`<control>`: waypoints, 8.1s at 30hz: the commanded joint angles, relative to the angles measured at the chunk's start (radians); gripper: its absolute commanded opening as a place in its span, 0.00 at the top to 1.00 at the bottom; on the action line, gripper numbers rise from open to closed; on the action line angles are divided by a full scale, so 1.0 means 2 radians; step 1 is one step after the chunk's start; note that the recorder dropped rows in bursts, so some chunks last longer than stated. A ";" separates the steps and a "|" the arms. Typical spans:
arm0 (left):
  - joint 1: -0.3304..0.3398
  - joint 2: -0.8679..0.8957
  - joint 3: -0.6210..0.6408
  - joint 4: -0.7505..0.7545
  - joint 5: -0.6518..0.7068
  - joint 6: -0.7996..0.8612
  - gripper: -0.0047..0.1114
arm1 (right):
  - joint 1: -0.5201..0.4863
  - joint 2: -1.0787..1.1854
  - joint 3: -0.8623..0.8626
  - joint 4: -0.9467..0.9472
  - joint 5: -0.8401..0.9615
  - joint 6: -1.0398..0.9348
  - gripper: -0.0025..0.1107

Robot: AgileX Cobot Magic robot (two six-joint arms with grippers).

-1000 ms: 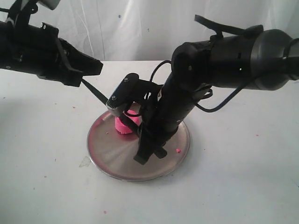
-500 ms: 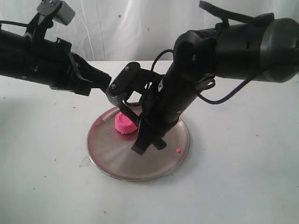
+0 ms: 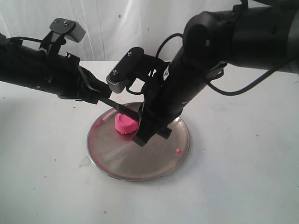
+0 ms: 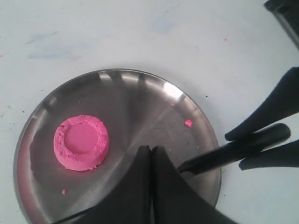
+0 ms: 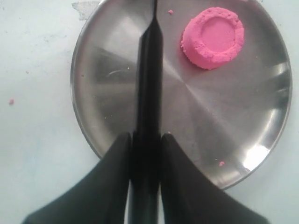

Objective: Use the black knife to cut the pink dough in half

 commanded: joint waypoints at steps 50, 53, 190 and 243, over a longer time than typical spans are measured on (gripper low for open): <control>0.000 0.110 -0.014 -0.039 -0.102 0.021 0.81 | -0.028 0.105 -0.013 -0.153 -0.065 0.142 0.98; 0.000 0.111 -0.014 -0.039 -0.110 0.021 0.81 | -0.029 0.105 -0.013 -0.150 -0.062 0.142 0.98; 0.051 0.337 -0.208 -0.014 0.059 0.016 0.96 | -0.029 0.152 -0.020 -0.124 -0.059 0.122 0.98; 0.052 0.360 -0.219 -0.005 0.086 0.017 0.96 | -0.029 0.172 -0.020 -0.123 -0.075 0.121 0.98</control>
